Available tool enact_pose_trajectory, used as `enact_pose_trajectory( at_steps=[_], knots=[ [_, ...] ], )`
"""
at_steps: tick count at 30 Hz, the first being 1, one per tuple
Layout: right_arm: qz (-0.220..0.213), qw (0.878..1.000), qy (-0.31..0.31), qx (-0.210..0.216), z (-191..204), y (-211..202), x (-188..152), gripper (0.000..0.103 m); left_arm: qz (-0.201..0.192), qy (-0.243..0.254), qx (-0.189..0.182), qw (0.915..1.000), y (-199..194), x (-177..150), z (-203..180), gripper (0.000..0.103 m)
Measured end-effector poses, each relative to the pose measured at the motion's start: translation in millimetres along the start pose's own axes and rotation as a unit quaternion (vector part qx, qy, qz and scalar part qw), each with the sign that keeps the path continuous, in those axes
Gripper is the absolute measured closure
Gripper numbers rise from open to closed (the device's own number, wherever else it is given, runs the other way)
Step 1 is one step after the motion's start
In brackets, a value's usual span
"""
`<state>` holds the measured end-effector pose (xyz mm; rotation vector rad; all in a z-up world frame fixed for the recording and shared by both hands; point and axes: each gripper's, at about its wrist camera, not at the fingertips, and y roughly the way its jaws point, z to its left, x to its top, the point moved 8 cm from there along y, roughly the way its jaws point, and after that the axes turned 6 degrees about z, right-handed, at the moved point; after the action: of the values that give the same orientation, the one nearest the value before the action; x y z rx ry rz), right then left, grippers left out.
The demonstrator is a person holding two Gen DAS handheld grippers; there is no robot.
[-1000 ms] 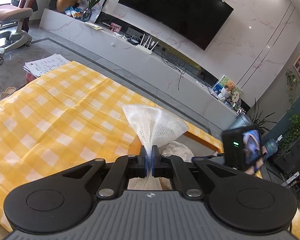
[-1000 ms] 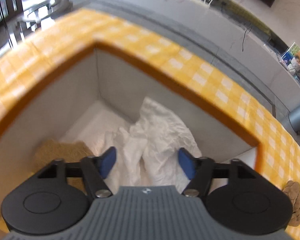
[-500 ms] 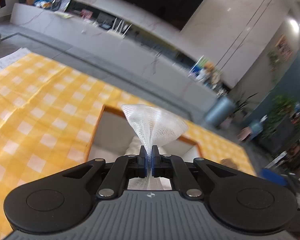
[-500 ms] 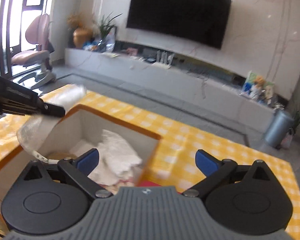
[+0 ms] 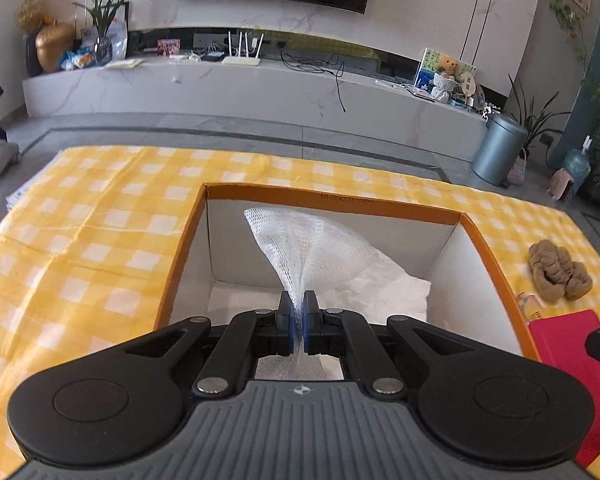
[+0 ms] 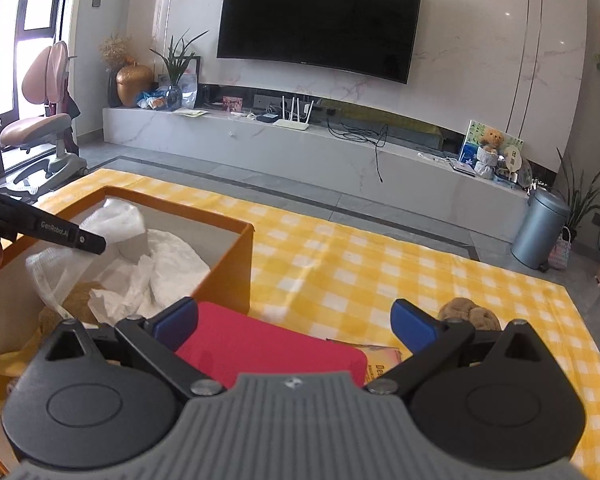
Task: Organize soft objects
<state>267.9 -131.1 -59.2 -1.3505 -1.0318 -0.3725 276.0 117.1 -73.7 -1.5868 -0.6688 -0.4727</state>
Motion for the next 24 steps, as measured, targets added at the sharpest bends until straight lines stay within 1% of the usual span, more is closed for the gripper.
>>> enact_pose_trajectory(
  at_steps=[1,3,4,5,6,7,8,11,13,14,19,22,24],
  knots=[
    [0.005,1.0,-0.003,0.001,-1.2,2.4,-2.3,0.003,-0.003,0.005,0.004,1.0,0.1,-0.1,-0.2,0.098],
    [0.021,1.0,-0.009,-0.004,-3.3,9.8,-7.3,0.003,-0.008,0.017,0.008,0.9998,1.1,-0.1,-2.4,0.091],
    [0.024,1.0,-0.008,-0.01,-5.0,13.2,-9.0,0.003,-0.012,0.023,0.014,0.9996,0.7,-0.8,-2.9,0.077],
    [0.027,1.0,-0.003,-0.014,-7.0,14.6,-10.2,0.003,-0.016,0.026,0.022,0.9993,0.0,-0.6,-2.9,0.053],
    [0.029,0.999,0.004,-0.013,-8.1,14.7,-11.0,0.003,-0.021,0.027,0.03,0.999,-2.2,-0.1,-3.3,0.025],
    [0.028,0.999,0.011,-0.01,-8.9,15.7,-11.6,0.003,-0.032,0.024,0.034,0.9986,-6.2,1.3,-3.3,0.017],
    [0.026,0.999,0.018,-0.007,-8.5,14.8,-10.8,0.003,-0.047,0.016,0.035,0.9982,-12.0,3.1,-2.9,0.013],
    [0.018,1.0,0.023,0.001,-3.3,9.3,-7.7,0.003,-0.067,-0.021,0.044,0.9965,-30.2,9.1,5.6,0.012],
    [0.015,1.0,0.016,0.004,5.2,6.9,-4.8,0.003,-0.084,-0.04,0.045,0.9947,-44.8,13.3,10.3,0.01],
    [0.014,1.0,0.01,0.004,10.5,5.3,-3.3,0.003,-0.092,-0.047,0.045,0.9936,-52.3,15.2,11.5,0.006],
    [0.0,1.0,-0.022,0.004,40.9,-5.7,2.6,0.003,-0.138,-0.059,0.051,0.9874,-86.4,22.4,6.8,0.005],
    [-0.006,0.999,-0.037,0.004,52.5,-11.8,1.9,0.003,-0.154,-0.062,0.055,0.9846,-98.8,23.5,0.7,0.005],
    [-0.006,0.999,-0.036,0.007,54.9,-14.5,1.5,0.003,-0.159,-0.068,0.053,0.9835,-104.3,23.7,-3.5,0.005]
  ],
)
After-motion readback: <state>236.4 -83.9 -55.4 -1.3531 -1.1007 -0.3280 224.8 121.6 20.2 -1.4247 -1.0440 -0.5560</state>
